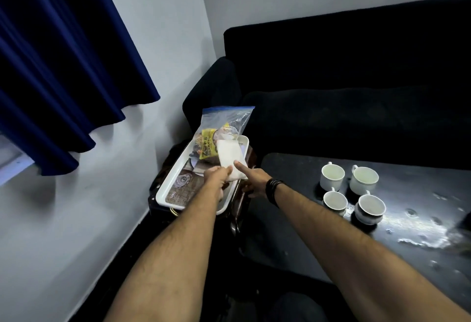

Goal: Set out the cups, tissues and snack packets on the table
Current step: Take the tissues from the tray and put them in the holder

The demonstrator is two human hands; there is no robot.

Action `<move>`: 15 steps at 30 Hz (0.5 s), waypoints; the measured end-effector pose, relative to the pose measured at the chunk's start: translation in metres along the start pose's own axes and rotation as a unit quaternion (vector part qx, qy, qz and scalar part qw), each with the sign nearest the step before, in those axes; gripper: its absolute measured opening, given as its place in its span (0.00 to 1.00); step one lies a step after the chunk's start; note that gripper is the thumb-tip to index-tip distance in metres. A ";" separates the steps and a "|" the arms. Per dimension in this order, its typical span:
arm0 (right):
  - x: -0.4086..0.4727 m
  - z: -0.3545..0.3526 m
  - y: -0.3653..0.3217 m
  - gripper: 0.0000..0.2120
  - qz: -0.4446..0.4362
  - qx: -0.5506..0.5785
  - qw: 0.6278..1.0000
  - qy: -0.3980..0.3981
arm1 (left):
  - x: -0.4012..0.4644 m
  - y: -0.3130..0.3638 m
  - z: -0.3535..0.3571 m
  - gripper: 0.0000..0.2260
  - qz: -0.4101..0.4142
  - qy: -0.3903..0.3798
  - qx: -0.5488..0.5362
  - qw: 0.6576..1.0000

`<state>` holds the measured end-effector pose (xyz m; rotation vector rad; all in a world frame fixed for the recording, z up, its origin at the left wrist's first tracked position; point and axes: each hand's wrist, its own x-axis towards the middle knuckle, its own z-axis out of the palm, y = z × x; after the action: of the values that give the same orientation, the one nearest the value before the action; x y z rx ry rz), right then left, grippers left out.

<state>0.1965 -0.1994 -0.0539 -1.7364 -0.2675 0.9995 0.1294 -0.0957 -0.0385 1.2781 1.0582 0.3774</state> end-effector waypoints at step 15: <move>-0.104 -0.184 -0.001 0.10 -0.099 0.073 0.980 0.154 | -0.087 0.014 0.102 0.14 0.026 -0.108 -0.061 0.992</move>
<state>0.2666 -0.3872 0.0136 -1.6655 -0.1590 0.5807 0.1718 -0.2163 0.0034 1.2100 0.8080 0.3304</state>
